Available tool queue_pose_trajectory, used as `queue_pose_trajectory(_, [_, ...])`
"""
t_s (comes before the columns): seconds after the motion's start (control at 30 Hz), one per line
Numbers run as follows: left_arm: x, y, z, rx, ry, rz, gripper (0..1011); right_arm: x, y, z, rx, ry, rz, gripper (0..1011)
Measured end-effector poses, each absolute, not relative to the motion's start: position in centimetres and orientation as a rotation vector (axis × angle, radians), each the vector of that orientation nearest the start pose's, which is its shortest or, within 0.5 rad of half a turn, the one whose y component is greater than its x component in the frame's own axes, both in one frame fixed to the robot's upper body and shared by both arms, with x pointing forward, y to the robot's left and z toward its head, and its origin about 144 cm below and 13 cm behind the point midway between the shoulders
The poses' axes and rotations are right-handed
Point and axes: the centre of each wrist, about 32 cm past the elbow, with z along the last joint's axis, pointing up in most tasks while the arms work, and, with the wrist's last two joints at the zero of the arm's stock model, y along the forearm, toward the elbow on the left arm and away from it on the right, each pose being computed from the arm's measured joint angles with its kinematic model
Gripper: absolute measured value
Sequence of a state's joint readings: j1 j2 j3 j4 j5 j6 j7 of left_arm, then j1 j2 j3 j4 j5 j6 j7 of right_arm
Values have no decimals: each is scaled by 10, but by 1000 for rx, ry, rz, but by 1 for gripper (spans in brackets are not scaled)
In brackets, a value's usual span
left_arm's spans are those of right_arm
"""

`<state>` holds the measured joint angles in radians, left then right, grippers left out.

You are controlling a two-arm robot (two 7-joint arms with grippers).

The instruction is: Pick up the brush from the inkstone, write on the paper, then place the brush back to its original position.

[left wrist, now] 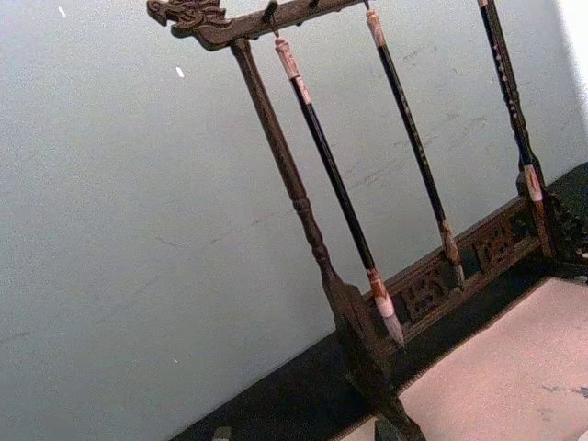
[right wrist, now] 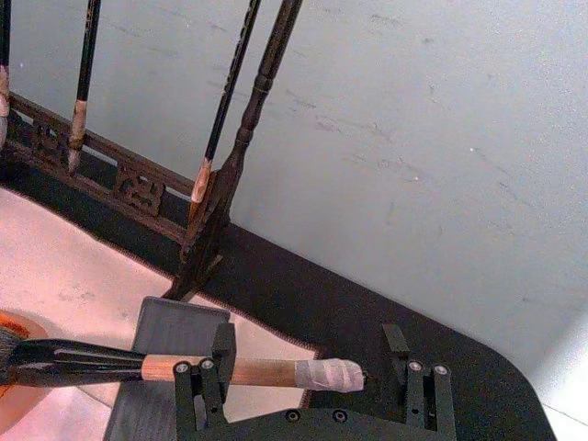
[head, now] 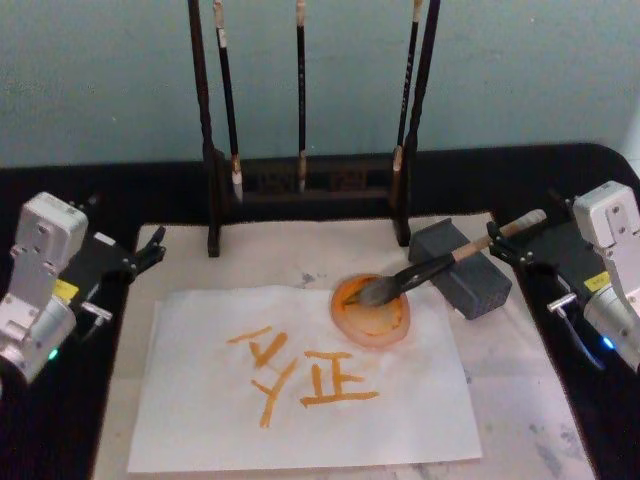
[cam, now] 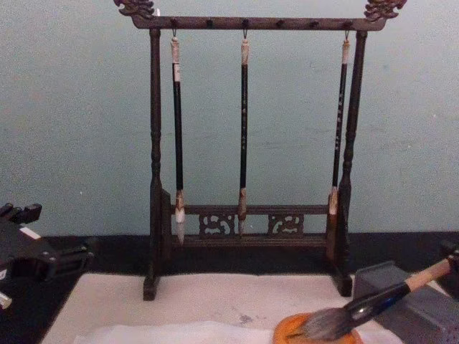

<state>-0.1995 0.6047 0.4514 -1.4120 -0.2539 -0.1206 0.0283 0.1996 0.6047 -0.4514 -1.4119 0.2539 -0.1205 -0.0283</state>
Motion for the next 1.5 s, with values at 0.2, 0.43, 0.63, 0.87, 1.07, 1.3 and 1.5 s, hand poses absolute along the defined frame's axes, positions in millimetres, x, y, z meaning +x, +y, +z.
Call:
queue_pose_trajectory(0.2, [489,310,1140,304,-285,1248,1010,489,-310,1140,-304,-285,-1248,1000])
queue_pose_trajectory(0.43, [489,310,1140,305,-285,1248,1010,489,-310,1140,-304,-285,-1248,1000])
queue_pose_trajectory(0.63, [489,310,1140,304,-285,1248,1010,489,-310,1140,-304,-285,-1248,1000])
queue_pose_trajectory(0.87, [489,310,1140,304,-285,1248,1010,489,-310,1140,-304,-285,-1248,1000])
queue_pose_trajectory(1.07, [489,310,1140,304,-285,1248,1010,489,-310,1140,-304,-285,-1248,1000])
queue_pose_trajectory(1.3, [489,310,1140,305,-285,1248,1010,489,-310,1140,-304,-285,-1248,1000])
queue_pose_trajectory(1.5, [489,310,1140,304,-285,1248,1009,489,-310,1140,-304,-285,-1248,1000])
